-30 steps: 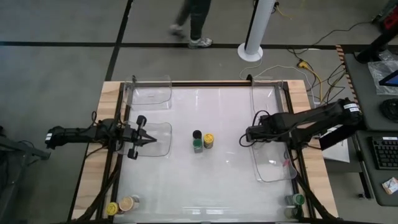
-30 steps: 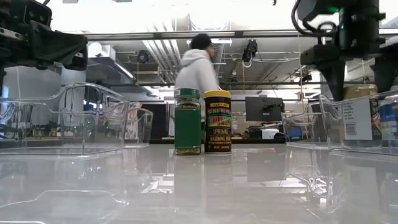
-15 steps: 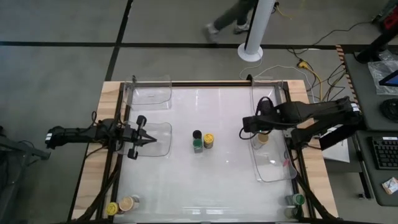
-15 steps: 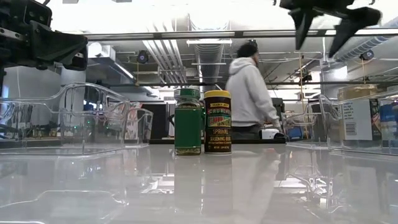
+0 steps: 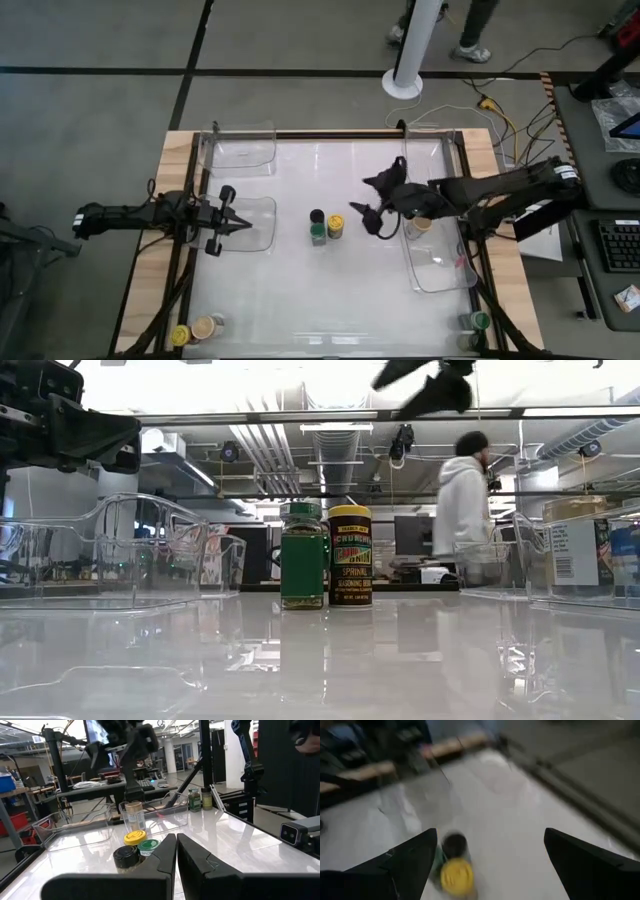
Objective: Sort spices by type
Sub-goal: Adjust the bottom left transparent bin
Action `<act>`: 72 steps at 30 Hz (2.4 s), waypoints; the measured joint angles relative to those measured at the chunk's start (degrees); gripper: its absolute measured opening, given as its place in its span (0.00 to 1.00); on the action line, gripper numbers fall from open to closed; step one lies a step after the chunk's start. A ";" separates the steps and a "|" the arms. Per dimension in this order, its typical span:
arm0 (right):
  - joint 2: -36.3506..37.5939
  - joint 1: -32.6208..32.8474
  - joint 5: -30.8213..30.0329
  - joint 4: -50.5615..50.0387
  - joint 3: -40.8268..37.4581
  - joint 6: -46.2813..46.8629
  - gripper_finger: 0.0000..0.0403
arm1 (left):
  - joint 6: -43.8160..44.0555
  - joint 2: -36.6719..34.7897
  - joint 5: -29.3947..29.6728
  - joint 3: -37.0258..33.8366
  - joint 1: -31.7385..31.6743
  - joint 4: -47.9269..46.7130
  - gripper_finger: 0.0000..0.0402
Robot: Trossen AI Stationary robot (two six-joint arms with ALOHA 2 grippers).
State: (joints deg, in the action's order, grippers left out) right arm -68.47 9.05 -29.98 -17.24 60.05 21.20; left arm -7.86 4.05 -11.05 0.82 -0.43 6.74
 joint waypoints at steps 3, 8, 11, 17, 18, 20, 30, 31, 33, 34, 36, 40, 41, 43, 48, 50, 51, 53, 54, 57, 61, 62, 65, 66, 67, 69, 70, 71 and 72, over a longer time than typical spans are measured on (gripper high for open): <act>0.00 0.66 -0.02 11.97 -5.13 -6.23 0.89 | -0.34 0.00 0.01 0.00 0.00 0.14 0.00; 0.00 3.42 0.07 20.29 -11.05 -7.43 0.89 | -0.29 0.00 0.00 0.00 0.00 1.43 0.00; 0.00 6.27 0.34 22.58 -12.85 -7.65 0.89 | 6.55 0.03 0.00 0.00 0.00 7.33 0.00; 0.00 11.03 -0.15 22.73 -13.85 -7.22 0.89 | 16.61 0.75 -0.02 0.00 0.00 25.76 0.00; 0.00 11.62 -0.19 22.75 -14.05 -7.05 0.89 | 17.71 1.00 -0.01 -0.04 0.00 29.24 0.00; 0.00 12.65 -0.23 22.69 -14.53 -6.86 0.89 | 19.57 1.95 -0.05 -0.22 0.31 36.32 0.00; -5.64 17.40 -0.16 30.10 -15.62 -4.60 0.89 | 26.86 17.38 -0.46 5.86 6.19 42.99 0.00; -7.06 17.99 -0.04 31.05 -15.62 -4.27 0.89 | 26.75 19.71 -0.73 7.72 7.20 43.27 0.00; -9.75 19.36 -0.02 32.14 -15.22 -3.67 0.89 | 26.53 24.69 -2.32 12.34 9.43 41.30 0.00; -10.78 20.26 -0.01 32.13 -14.68 -3.08 0.89 | 26.41 26.64 -3.75 14.81 10.65 37.90 0.00; -11.86 22.38 -0.01 31.49 -13.53 -2.29 0.89 | 24.85 29.78 -6.19 21.16 13.65 29.27 0.00; -12.30 26.12 -1.03 28.51 -11.20 -0.29 0.89 | 17.26 33.50 1.81 34.69 19.66 5.97 0.00; -12.28 26.70 -1.66 27.97 -10.89 0.16 0.89 | 16.24 34.25 6.53 37.37 20.54 1.54 0.00; -12.26 27.67 -2.81 27.91 -10.64 0.88 0.89 | 15.47 35.59 13.46 42.00 21.65 -4.14 0.00; -12.70 28.93 -3.21 27.76 -10.64 3.81 0.89 | 14.36 36.95 17.86 49.91 21.75 -10.06 0.00; -13.30 29.13 -3.19 27.90 -10.64 5.09 0.89 | 14.34 37.85 18.64 52.24 21.75 -10.56 0.00; -13.76 29.13 -3.24 28.28 -10.64 5.20 0.89 | 14.32 38.38 18.66 53.41 21.72 -10.43 0.00; -14.94 29.02 -4.11 30.24 -10.64 5.18 0.89 | 13.02 39.63 18.09 55.60 21.70 -11.25 0.00; -15.79 28.73 -5.30 31.77 -10.64 4.79 0.89 | 11.85 40.11 17.96 56.68 21.73 -12.57 0.00; -18.63 27.30 -5.83 35.81 -10.36 3.31 0.89 | 10.39 40.91 19.65 59.86 21.58 -19.14 0.00; -21.46 26.33 -4.20 34.08 -7.29 1.32 0.89 | 11.01 41.27 25.54 61.78 20.84 -21.17 0.00; -21.83 26.29 -4.08 32.95 -6.38 0.81 0.89 | 10.51 41.19 25.56 62.38 20.72 -21.18 0.00; -22.53 26.22 -3.95 28.91 -3.62 0.65 0.89 | 8.32 40.03 25.37 65.07 20.65 -22.67 0.00; -22.51 26.21 -4.08 27.46 -3.04 0.67 0.89 | 7.89 39.25 25.36 66.12 20.63 -22.90 0.00; -22.70 26.26 -4.10 27.09 -2.57 0.92 0.89 | 7.60 38.20 25.37 67.12 20.63 -23.29 0.00; -22.82 26.51 -4.16 26.73 -2.35 1.31 0.89 | 7.21 35.98 25.53 68.17 20.63 -24.93 0.00; -22.82 26.69 -4.14 26.51 -2.40 1.28 0.89 | 7.19 34.73 25.52 68.21 20.63 -25.00 0.00; -23.02 26.73 -4.08 26.61 -2.42 1.28 0.89 | 7.13 33.51 25.31 68.15 20.63 -25.11 0.00; -23.40 26.78 -4.10 26.83 -2.42 1.31 0.89 | 6.85 32.25 24.82 67.58 20.63 -25.07 0.00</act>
State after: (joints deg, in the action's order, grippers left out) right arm -91.87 35.83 -34.09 9.59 57.63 22.51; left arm -1.00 36.30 13.77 68.40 20.21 -18.33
